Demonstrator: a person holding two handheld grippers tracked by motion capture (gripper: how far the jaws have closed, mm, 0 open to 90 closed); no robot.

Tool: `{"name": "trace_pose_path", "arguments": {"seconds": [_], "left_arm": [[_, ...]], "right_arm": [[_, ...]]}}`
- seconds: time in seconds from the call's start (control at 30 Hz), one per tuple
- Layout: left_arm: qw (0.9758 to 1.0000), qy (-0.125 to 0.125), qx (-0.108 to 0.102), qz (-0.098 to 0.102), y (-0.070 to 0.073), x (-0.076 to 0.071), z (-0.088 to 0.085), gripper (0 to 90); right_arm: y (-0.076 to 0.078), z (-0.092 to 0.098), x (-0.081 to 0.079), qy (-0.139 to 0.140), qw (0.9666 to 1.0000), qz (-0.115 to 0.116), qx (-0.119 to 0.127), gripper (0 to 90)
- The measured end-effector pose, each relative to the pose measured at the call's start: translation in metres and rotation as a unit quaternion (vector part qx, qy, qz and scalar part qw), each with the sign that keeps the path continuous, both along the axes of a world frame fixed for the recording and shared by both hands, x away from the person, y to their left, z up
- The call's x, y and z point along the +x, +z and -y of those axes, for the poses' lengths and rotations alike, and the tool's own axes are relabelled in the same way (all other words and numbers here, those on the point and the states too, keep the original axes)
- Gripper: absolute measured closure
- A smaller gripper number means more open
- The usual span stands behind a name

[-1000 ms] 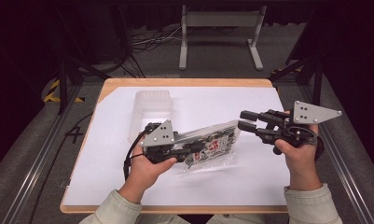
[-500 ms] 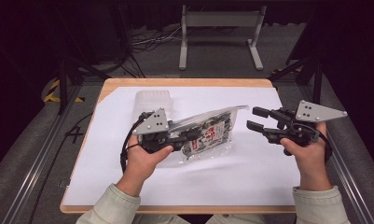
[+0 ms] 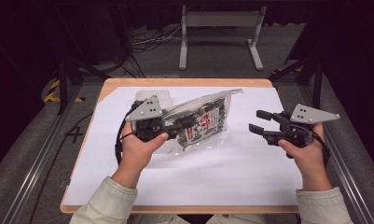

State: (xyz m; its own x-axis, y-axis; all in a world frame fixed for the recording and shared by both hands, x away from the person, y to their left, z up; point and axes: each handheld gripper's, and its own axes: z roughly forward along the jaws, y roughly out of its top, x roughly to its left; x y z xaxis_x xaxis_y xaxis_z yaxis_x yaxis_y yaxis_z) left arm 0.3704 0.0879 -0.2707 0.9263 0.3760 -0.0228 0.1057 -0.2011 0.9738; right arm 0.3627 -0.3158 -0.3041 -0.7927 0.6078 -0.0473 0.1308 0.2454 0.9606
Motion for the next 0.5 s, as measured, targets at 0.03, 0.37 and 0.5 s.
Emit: {"name": "trace_pose_path", "arguments": {"seconds": [0.03,0.37,0.5], "left_arm": [[1.0,0.005,0.0,-0.004,0.002,0.001,-0.002,72.7],[0.9993,0.033,0.003,-0.018,0.015,0.015,-0.013,72.7],[0.9985,0.049,0.002,-0.023,0.018,0.022,-0.017,72.7]], "right_arm": [[-0.003,0.002,0.001,-0.004,1.0,-0.006,0.0,41.2],[-0.014,0.009,0.009,-0.029,0.9994,-0.02,0.002,35.5],[-0.018,0.01,0.012,-0.038,0.9989,-0.026,-0.007,35.0]]}}
